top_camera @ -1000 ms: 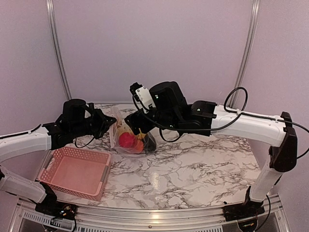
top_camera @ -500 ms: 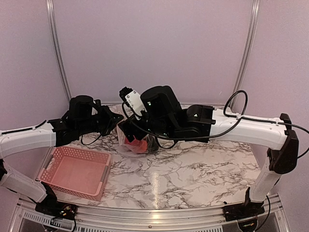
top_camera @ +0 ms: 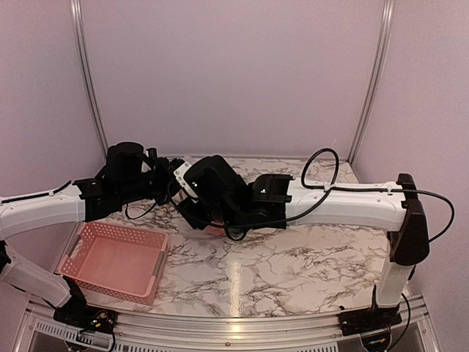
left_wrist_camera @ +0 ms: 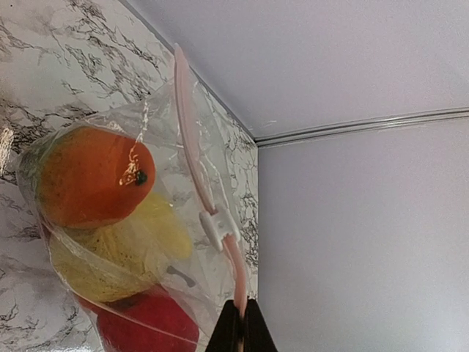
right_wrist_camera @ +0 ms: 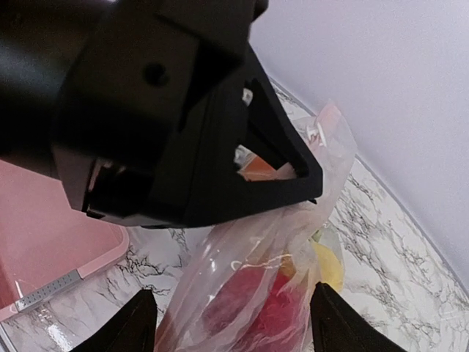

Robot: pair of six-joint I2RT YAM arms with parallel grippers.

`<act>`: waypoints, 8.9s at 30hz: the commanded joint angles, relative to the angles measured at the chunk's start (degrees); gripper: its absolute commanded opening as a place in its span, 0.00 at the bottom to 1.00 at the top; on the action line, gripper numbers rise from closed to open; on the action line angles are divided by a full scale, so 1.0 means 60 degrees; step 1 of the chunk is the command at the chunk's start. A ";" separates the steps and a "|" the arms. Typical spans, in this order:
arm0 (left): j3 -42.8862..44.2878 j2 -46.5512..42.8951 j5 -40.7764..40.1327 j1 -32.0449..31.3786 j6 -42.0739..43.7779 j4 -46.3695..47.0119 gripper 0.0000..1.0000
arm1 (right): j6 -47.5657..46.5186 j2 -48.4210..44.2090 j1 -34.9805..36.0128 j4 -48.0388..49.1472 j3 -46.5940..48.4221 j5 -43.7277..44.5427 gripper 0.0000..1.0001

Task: Open the zip-top bag and remove the fake food
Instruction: Unzip the zipper food storage bag at the center of the board, then open the zipper of the food storage bag at the center of the board.

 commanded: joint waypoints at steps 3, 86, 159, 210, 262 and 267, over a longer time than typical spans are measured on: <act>0.0298 -0.0030 -0.0040 -0.0112 0.0019 0.0132 0.00 | 0.0146 0.0265 0.0056 -0.0496 0.0781 0.0755 0.58; 0.0150 0.0374 0.0877 0.2685 0.1099 -0.1195 0.07 | 0.1234 -0.0378 0.0045 -0.0338 -0.0615 -0.0535 0.00; 0.1057 0.0379 0.2025 0.3214 0.2646 -0.2448 0.04 | 0.1538 -0.0475 0.0050 -0.0313 -0.0469 -0.1175 0.23; 0.0588 -0.0386 0.1815 0.2392 0.2332 -0.2210 0.02 | 0.2344 0.2080 -0.0113 -0.2410 0.3359 -0.0287 0.51; 0.0880 -0.0618 0.2014 0.2390 0.2646 -0.1985 0.65 | 0.1688 0.1361 -0.1880 -0.2234 0.3879 -0.0462 0.00; 0.0890 -0.0660 0.2042 0.2392 0.2739 -0.2034 0.65 | 0.1552 0.1111 -0.2400 -0.2250 0.3883 -0.0360 0.00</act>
